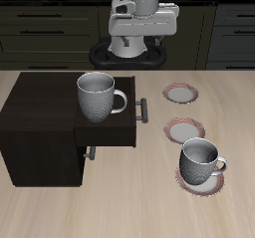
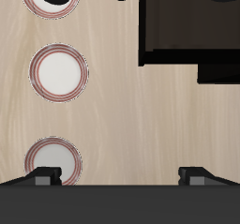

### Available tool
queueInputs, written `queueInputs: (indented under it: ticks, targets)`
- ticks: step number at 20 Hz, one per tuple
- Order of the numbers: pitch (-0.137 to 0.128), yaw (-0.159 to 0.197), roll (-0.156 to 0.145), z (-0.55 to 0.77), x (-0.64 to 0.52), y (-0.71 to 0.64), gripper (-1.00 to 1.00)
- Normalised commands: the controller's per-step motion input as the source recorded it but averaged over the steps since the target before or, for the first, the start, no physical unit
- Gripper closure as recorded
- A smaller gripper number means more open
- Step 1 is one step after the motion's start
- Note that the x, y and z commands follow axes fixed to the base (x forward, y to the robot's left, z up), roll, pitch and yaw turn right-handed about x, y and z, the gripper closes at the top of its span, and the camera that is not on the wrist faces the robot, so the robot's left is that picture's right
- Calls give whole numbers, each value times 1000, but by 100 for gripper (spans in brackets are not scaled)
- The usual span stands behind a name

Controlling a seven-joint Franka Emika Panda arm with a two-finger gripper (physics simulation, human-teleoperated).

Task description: Place the porcelain mug that is on the plate onto the middle plate relative to the robot

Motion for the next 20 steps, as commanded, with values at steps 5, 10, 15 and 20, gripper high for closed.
queueInputs:
  ticks: [5,10,15,20]
  targets:
    - [-12,15,60,40,37,621,-100]
    - [-16,-2,59,117,21,541,-100]
    - [-12,-28,49,143,14,544,-100]
    - [-27,18,14,75,123,449,-100]
